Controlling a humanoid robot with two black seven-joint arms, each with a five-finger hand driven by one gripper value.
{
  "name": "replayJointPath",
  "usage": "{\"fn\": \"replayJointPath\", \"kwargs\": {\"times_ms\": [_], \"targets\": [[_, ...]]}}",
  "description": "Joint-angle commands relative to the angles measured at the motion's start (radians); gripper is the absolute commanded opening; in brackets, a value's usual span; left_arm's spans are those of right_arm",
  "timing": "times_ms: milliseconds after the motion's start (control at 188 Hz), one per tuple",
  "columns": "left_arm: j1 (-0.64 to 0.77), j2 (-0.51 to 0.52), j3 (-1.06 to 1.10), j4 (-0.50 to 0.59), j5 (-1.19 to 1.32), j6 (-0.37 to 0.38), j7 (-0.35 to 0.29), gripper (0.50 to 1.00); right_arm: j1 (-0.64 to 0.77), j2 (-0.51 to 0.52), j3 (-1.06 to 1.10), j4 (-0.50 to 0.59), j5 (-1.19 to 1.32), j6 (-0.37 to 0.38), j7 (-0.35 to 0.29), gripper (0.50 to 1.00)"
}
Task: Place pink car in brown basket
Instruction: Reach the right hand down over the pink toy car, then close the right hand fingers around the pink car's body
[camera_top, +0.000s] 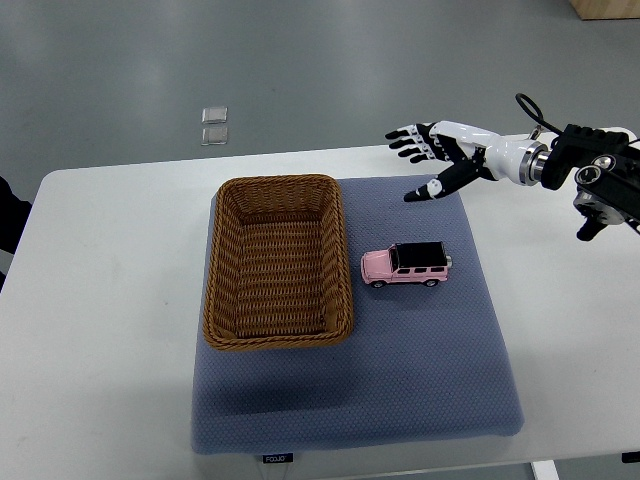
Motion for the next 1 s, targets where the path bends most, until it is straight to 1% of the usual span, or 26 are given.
{"fn": "replayJointPath", "kwargs": {"times_ms": [0, 32, 75, 224, 357, 395, 448, 672, 885, 997], "targets": [[0.0, 0.0, 0.0, -0.001, 0.0, 0.0, 0.0, 1.0, 0.063, -0.1, -0.125, 0.156, -0.091, 0.057, -0.019, 0.911], [0.0, 0.0, 0.0, -0.001, 0.0, 0.0, 0.0, 1.0, 0.081, -0.114, -0.161, 0.198, -0.096, 0.063, -0.027, 0.913], [0.0, 0.0, 0.0, -0.001, 0.0, 0.0, 0.0, 1.0, 0.086, -0.12, -0.187, 0.221, -0.1, 0.062, -0.037, 0.911], [0.0, 0.0, 0.0, 0.001, 0.0, 0.0, 0.0, 1.0, 0.071, -0.111, -0.206, 0.221, -0.122, 0.047, -0.051, 0.911], [0.0, 0.0, 0.0, 0.001, 0.0, -0.002, 0.0, 1.0, 0.04, -0.089, -0.206, 0.206, -0.125, -0.019, -0.05, 0.911], [0.0, 0.0, 0.0, 0.001, 0.0, 0.0, 0.0, 1.0, 0.034, -0.073, -0.206, 0.189, -0.131, -0.045, -0.05, 0.911], [0.0, 0.0, 0.0, 0.001, 0.0, 0.0, 0.0, 1.0, 0.023, -0.054, -0.207, 0.167, -0.14, -0.064, -0.05, 0.911], [0.0, 0.0, 0.002, 0.001, 0.0, 0.0, 0.0, 1.0, -0.02, -0.026, -0.206, 0.126, -0.211, -0.073, -0.043, 0.911], [0.0, 0.0, 0.002, 0.001, 0.0, 0.0, 0.0, 1.0, -0.046, 0.012, -0.207, 0.1, -0.212, -0.102, -0.043, 0.911], [0.0, 0.0, 0.002, 0.001, 0.0, 0.0, 0.0, 1.0, -0.063, 0.015, -0.209, 0.1, -0.226, -0.124, -0.039, 0.905]]}}
